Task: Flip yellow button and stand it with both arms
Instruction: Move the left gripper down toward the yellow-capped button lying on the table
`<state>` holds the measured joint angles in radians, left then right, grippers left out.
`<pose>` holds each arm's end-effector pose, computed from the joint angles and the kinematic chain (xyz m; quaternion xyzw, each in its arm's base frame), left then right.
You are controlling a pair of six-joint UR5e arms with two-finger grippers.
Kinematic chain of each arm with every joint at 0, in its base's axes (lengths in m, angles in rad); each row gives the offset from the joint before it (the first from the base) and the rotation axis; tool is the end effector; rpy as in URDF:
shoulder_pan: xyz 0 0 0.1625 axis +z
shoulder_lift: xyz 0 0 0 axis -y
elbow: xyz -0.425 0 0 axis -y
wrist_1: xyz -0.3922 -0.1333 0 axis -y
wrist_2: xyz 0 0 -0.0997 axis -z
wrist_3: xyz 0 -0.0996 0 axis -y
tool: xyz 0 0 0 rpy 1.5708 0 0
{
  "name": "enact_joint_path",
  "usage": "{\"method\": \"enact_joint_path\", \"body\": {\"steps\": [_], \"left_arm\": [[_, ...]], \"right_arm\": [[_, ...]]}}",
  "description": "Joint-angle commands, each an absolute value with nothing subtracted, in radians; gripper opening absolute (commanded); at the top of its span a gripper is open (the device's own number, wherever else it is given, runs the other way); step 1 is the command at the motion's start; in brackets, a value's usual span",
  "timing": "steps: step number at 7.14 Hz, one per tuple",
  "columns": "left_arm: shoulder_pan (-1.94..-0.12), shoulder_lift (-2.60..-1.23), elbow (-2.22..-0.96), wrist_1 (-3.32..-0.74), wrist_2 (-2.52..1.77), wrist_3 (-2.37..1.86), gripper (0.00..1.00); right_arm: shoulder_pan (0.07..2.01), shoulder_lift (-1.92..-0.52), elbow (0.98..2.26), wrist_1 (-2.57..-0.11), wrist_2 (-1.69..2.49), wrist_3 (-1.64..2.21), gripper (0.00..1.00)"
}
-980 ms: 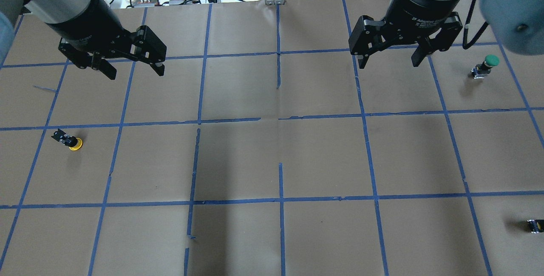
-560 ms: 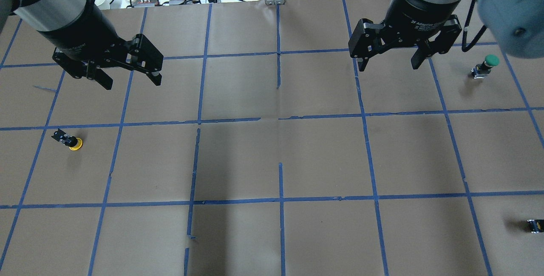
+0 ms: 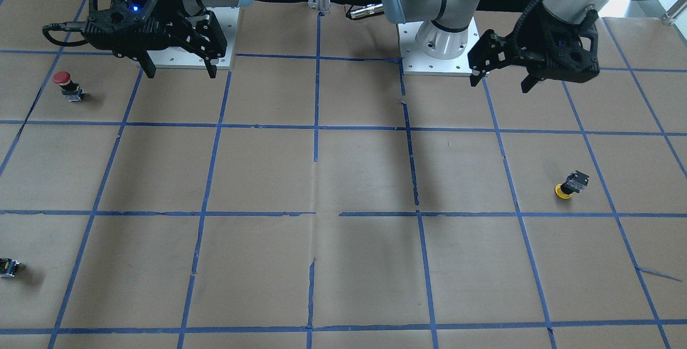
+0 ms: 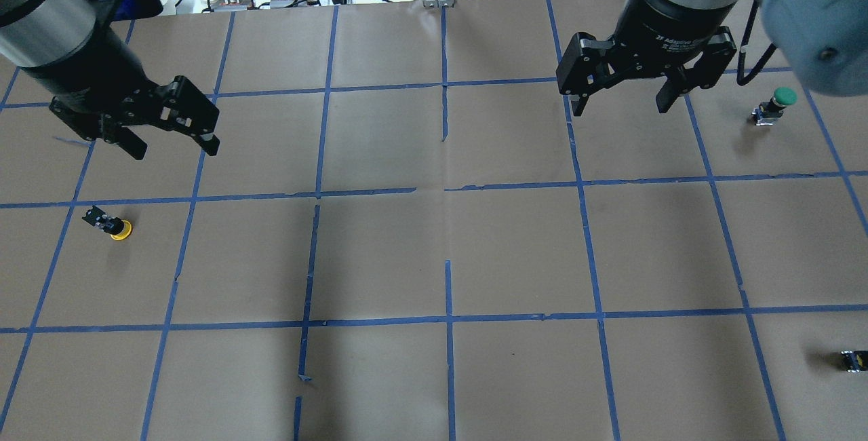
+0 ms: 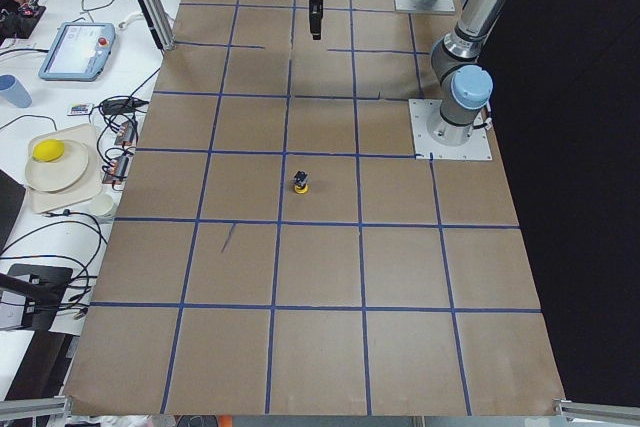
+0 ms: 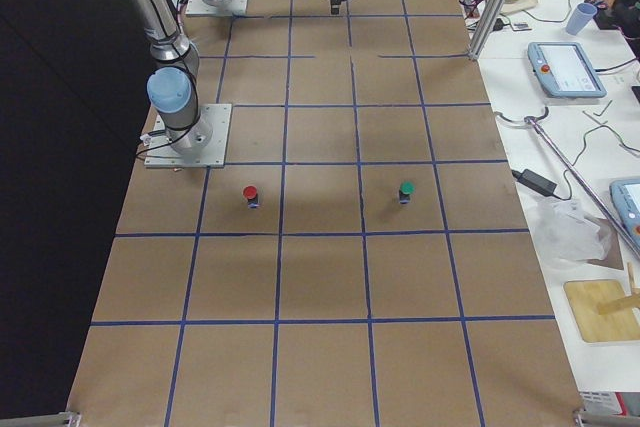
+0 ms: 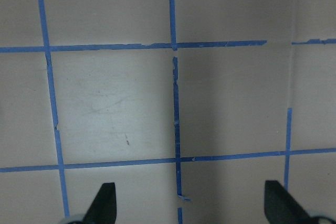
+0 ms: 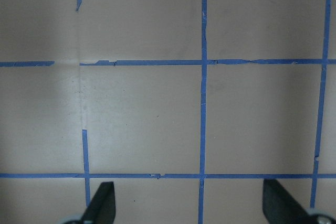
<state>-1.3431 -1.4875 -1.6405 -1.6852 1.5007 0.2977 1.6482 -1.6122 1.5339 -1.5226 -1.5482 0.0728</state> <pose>-0.0360 -0.4662 0.4825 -0.0332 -0.9976 -0.0395 0.0469 0.1720 -0.4642 0.5213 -0.0025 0.9998 -0.0142 0.0124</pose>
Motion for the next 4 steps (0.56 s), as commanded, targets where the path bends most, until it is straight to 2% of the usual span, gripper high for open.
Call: {"method": "enact_joint_path", "body": {"steps": [1, 4], "left_arm": [[-1.188, -1.485, -1.669, -1.683, 1.502, 0.582, 1.00], [-1.056, -1.532, -1.698, -1.588, 1.500, 0.855, 1.00]], "right_arm": [[1.644, -1.611, 1.534, -1.525, -1.548, 0.072, 1.00], [1.647, -1.611, 1.534, -1.526, -1.548, 0.074, 1.00]]}}
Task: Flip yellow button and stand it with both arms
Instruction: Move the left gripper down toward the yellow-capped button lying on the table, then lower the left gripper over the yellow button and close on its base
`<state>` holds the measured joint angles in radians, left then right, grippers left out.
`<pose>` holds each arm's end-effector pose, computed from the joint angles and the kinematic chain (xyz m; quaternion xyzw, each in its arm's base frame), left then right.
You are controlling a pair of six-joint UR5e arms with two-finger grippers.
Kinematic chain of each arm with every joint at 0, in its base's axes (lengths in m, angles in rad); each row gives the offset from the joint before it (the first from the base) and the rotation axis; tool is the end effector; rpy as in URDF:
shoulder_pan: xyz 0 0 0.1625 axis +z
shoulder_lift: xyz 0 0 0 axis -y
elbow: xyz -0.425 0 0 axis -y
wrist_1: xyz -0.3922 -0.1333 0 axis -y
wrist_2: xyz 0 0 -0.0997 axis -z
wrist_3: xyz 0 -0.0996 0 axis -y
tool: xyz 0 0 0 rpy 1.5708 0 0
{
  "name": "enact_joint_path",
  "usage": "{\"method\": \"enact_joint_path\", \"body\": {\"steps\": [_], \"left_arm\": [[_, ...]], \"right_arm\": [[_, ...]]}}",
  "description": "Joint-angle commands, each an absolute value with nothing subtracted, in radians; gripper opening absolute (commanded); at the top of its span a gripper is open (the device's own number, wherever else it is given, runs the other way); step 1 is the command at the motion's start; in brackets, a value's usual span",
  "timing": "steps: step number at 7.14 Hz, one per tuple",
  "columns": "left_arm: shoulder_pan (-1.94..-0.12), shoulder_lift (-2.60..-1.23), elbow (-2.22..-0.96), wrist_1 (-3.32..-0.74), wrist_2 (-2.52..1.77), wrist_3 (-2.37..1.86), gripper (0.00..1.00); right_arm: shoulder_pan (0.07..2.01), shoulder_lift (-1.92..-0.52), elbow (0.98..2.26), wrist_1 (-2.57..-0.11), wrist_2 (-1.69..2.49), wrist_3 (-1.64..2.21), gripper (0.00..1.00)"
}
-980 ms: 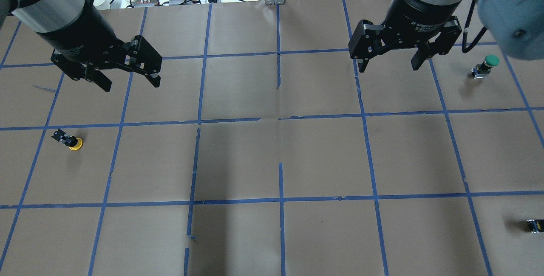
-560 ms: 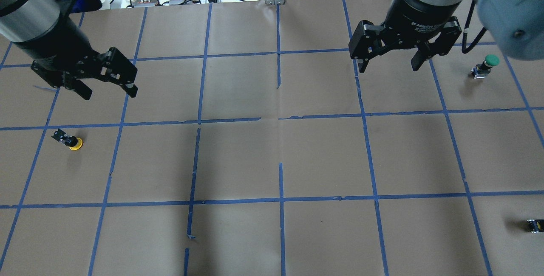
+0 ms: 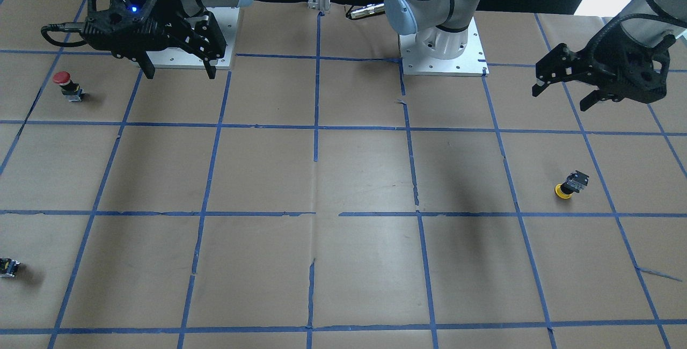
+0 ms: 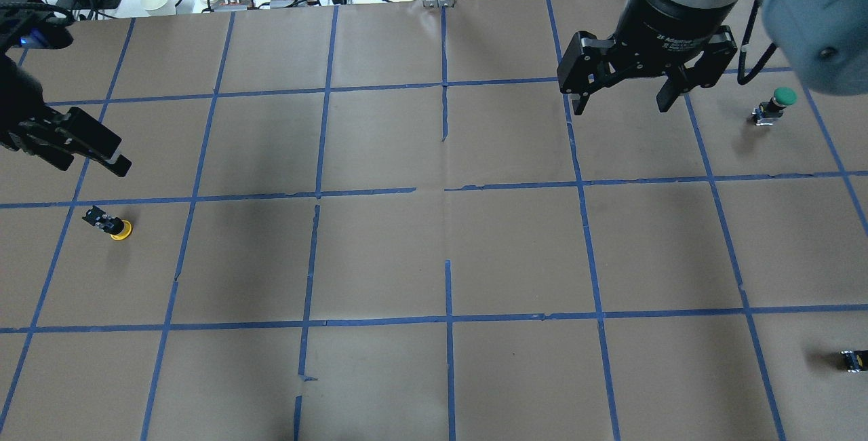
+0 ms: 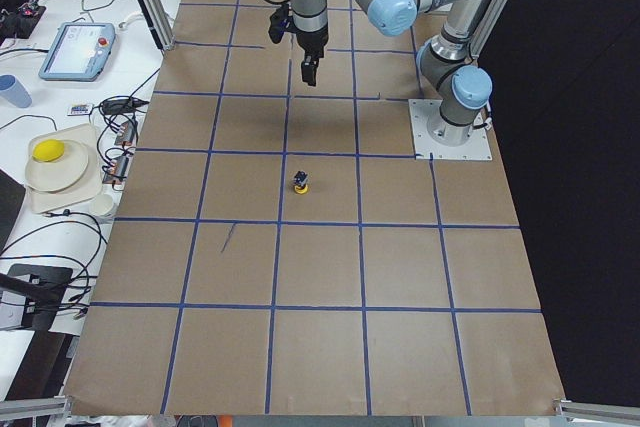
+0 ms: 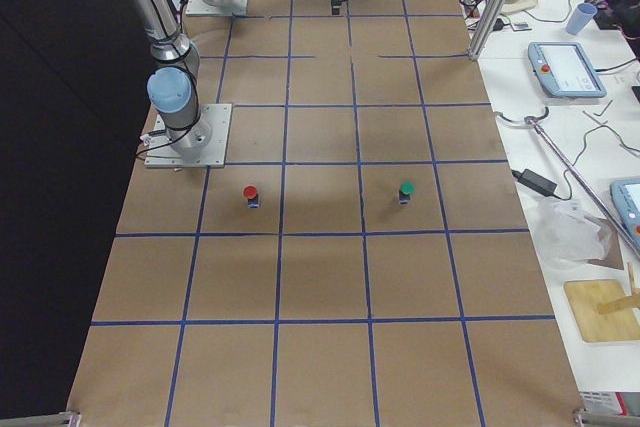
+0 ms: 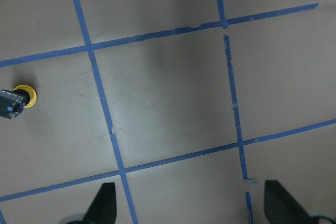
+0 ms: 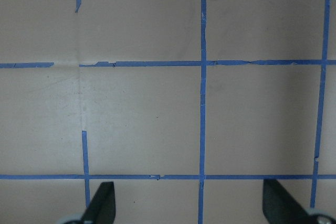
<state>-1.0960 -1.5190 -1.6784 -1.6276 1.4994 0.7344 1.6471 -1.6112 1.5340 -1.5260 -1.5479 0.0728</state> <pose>0.0843 -0.4711 0.4551 -0.1272 -0.9896 -0.0260 0.0613 0.1715 -0.4650 0.5211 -0.0019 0.9998 -0.0153 0.0126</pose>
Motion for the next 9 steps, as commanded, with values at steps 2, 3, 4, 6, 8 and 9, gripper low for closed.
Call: {"method": "enact_joint_path", "body": {"steps": [2, 3, 4, 6, 8, 9], "left_arm": [[-0.939, -1.563, -1.794, -1.479, 1.508, 1.013, 1.00], [-0.925, -1.628, -1.837, -1.271, 1.552, 1.084, 1.00], [-0.910, -1.666, -1.862, -1.147, 1.563, 1.136, 1.00], [-0.835, -1.710, -1.888, -1.120, 1.528, 1.250, 0.99], [-0.824, -1.758, -1.940, -1.020, 1.497, 1.300, 0.99], [-0.825, -1.776, -1.966, -0.944, 1.496, 1.311, 0.99]], "right_arm": [[1.647, -1.612, 1.534, -1.526, -1.548, 0.074, 1.00], [1.647, -1.612, 1.534, -1.526, -1.548, 0.074, 1.00], [1.647, -1.612, 1.534, -1.526, -1.548, 0.074, 1.00], [1.649, -1.612, 1.534, -1.528, -1.548, 0.074, 1.00], [1.647, -1.612, 1.534, -1.528, -1.548, 0.074, 1.00], [1.647, -1.612, 1.534, -1.528, -1.548, 0.074, 1.00]]}}
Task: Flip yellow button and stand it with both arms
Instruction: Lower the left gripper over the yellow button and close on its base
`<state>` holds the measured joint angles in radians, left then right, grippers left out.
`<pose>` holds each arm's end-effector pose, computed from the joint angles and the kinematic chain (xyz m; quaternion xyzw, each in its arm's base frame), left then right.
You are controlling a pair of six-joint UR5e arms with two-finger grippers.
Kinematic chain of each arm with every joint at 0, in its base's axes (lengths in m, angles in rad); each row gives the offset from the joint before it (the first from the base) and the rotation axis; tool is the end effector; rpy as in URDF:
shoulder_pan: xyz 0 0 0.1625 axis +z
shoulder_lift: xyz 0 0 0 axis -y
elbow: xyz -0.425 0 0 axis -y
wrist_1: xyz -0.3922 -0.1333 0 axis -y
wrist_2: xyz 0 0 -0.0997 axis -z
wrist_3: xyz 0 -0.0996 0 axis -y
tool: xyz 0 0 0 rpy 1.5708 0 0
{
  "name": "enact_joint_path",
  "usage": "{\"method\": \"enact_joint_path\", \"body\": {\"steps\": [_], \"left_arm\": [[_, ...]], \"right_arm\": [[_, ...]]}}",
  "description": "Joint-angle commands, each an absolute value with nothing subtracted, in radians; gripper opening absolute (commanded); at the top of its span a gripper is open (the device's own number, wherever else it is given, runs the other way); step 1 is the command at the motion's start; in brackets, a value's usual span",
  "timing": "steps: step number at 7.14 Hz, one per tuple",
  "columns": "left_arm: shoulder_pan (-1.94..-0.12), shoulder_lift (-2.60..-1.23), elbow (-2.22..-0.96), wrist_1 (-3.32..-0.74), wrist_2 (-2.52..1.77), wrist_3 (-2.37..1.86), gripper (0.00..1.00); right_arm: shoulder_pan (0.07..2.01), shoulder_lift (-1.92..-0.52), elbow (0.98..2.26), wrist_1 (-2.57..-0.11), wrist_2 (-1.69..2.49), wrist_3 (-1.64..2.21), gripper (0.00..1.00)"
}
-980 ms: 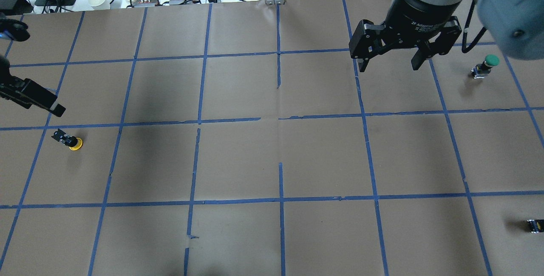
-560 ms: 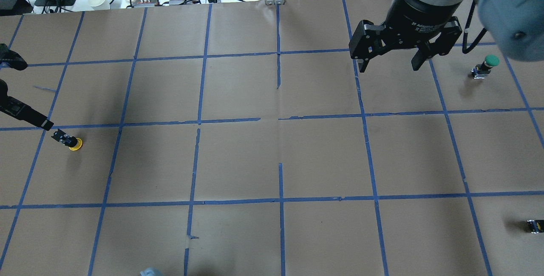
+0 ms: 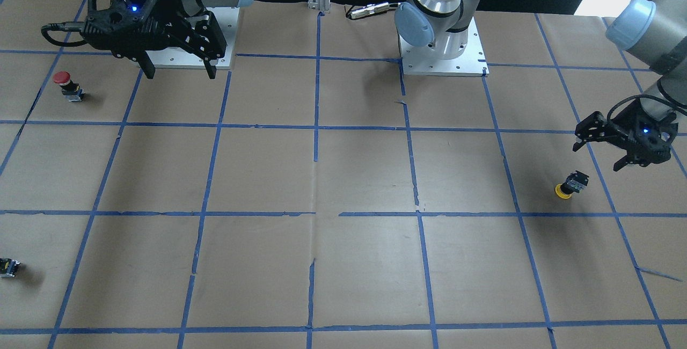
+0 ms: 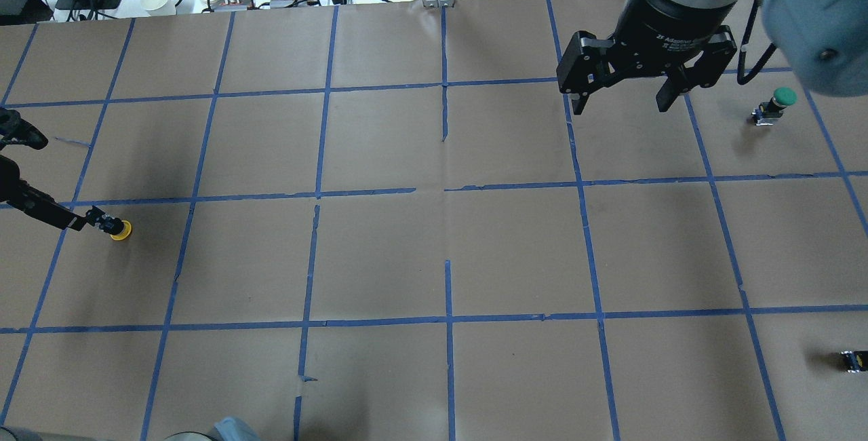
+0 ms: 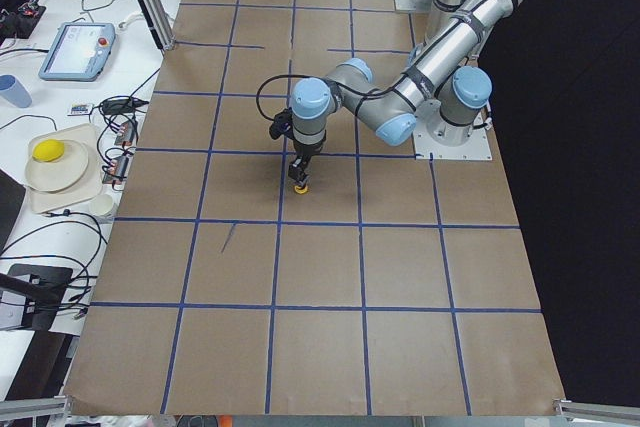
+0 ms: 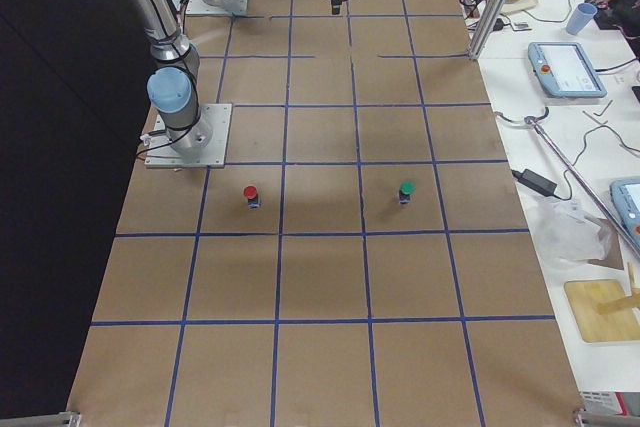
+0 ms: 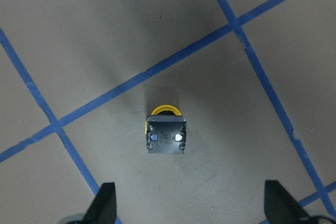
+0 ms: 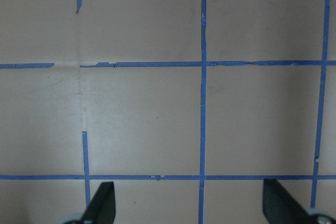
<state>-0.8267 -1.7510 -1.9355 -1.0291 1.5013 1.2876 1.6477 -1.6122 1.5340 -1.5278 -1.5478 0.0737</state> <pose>0.2429 -0.4709 0.2776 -0.2682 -0.9627 0.0287 0.0197 0.1718 -0.4647 0.5218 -0.0018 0.9998 -0.0167 0.0128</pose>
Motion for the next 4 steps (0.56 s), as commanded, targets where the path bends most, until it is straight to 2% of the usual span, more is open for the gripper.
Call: {"method": "enact_joint_path", "body": {"steps": [1, 4], "left_arm": [[-0.827, -1.779, -1.979, -0.936, 1.497, 1.331, 0.99], [-0.863, -1.815, -1.979, -0.931, 1.485, 1.350, 0.99]], "right_arm": [[1.649, -1.612, 1.534, -1.528, -1.548, 0.074, 1.00], [1.647, -1.612, 1.534, -1.529, -1.548, 0.074, 1.00]]}}
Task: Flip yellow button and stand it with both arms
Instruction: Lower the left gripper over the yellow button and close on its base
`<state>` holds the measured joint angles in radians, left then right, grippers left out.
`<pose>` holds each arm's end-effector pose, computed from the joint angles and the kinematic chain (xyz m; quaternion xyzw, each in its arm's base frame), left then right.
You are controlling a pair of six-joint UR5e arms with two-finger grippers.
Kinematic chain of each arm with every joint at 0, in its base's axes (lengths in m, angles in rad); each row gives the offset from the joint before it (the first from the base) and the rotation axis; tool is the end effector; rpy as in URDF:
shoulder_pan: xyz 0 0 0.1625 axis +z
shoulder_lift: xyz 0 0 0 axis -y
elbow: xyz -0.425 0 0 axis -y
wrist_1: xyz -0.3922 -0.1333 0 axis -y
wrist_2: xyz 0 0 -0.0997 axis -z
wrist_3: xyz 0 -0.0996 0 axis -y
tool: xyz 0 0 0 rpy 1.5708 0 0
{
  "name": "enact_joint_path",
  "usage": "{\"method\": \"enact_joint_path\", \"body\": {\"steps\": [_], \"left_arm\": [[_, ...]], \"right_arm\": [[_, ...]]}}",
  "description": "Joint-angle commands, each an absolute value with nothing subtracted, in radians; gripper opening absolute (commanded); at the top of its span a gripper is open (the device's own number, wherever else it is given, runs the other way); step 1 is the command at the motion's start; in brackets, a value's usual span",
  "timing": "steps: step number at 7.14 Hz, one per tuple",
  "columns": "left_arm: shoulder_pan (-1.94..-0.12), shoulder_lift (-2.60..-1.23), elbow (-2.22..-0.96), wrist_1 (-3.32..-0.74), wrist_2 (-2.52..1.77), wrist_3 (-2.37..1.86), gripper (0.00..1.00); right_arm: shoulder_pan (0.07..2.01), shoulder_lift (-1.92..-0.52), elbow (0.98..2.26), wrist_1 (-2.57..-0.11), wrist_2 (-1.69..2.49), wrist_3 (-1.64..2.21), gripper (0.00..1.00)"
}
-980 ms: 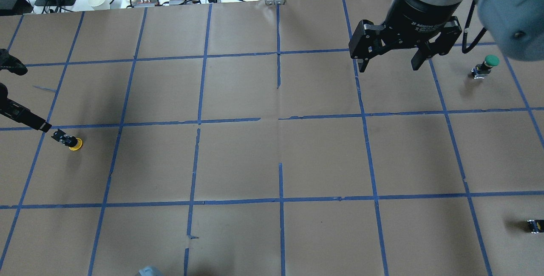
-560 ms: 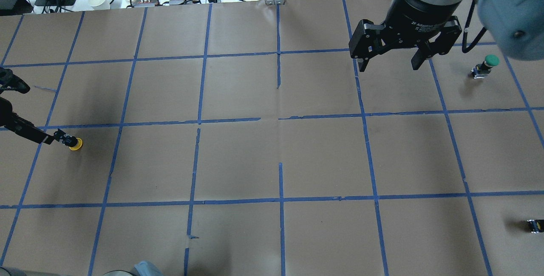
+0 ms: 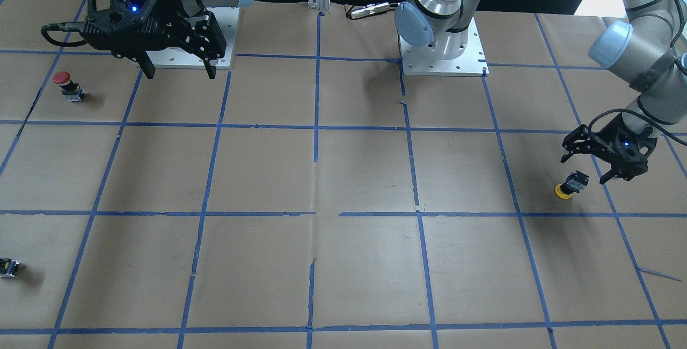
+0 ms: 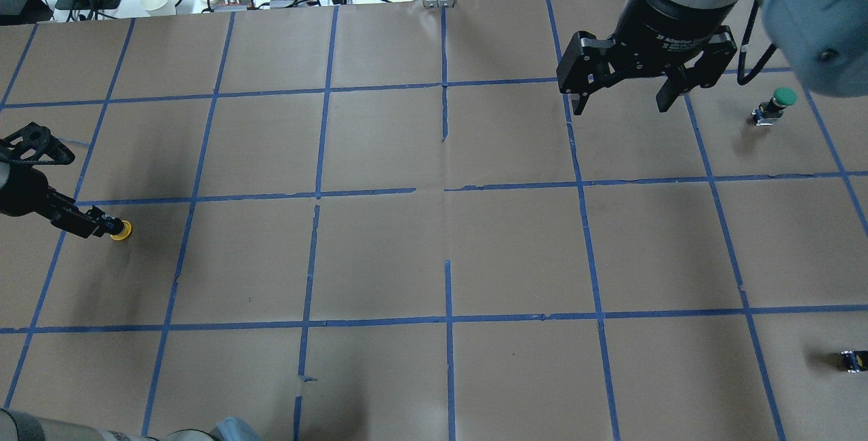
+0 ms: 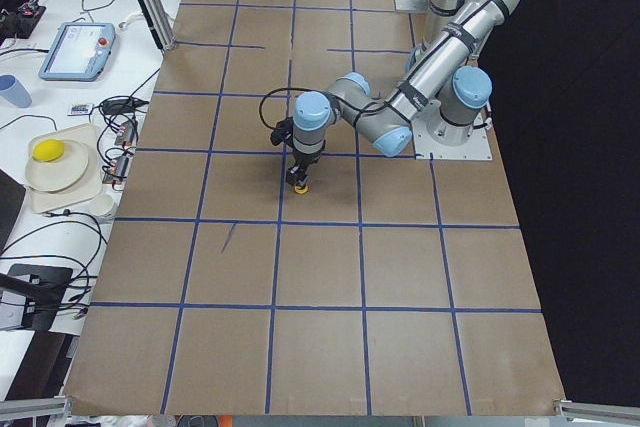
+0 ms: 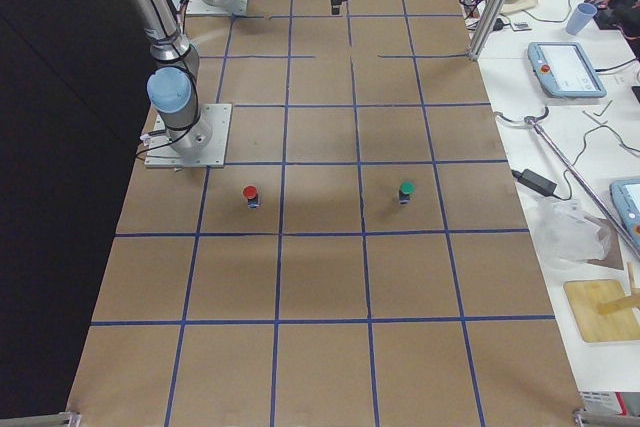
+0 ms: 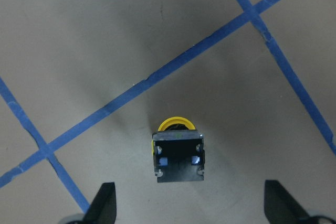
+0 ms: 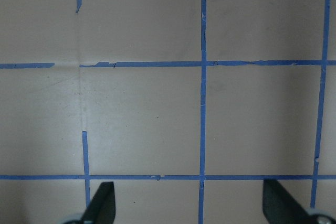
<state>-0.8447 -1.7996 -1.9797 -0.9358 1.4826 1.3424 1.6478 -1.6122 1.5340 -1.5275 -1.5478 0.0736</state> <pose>0.2330 -0.4764 0.2434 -0.3029 -0.9520 0.0372 0.0237 0.1718 -0.4647 0.5217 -0.0019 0.9998 -0.0165 0.0128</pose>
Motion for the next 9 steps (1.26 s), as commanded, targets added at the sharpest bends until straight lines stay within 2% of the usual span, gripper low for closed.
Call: {"method": "enact_joint_path", "body": {"steps": [1, 4, 5, 6, 9], "left_arm": [[-0.865, -1.834, -1.982, -0.867, 1.489, 1.347, 0.99], [-0.867, -1.881, -1.980, -0.828, 1.506, 1.284, 0.97], [-0.867, -1.884, -1.982, -0.830, 1.514, 1.278, 0.83], [-0.870, -1.881, -1.988, -0.830, 1.543, 1.276, 0.63], [-0.891, -1.861, -1.987, -0.841, 1.575, 1.275, 0.26]], "right_arm": [[1.647, -1.612, 1.532, -1.528, -1.548, 0.072, 1.00], [1.647, -1.612, 1.532, -1.526, -1.548, 0.072, 1.00], [1.647, -1.612, 1.534, -1.526, -1.548, 0.072, 1.00], [1.647, -1.612, 1.534, -1.526, -1.548, 0.072, 1.00], [1.647, -1.612, 1.534, -1.528, -1.548, 0.072, 1.00]]}}
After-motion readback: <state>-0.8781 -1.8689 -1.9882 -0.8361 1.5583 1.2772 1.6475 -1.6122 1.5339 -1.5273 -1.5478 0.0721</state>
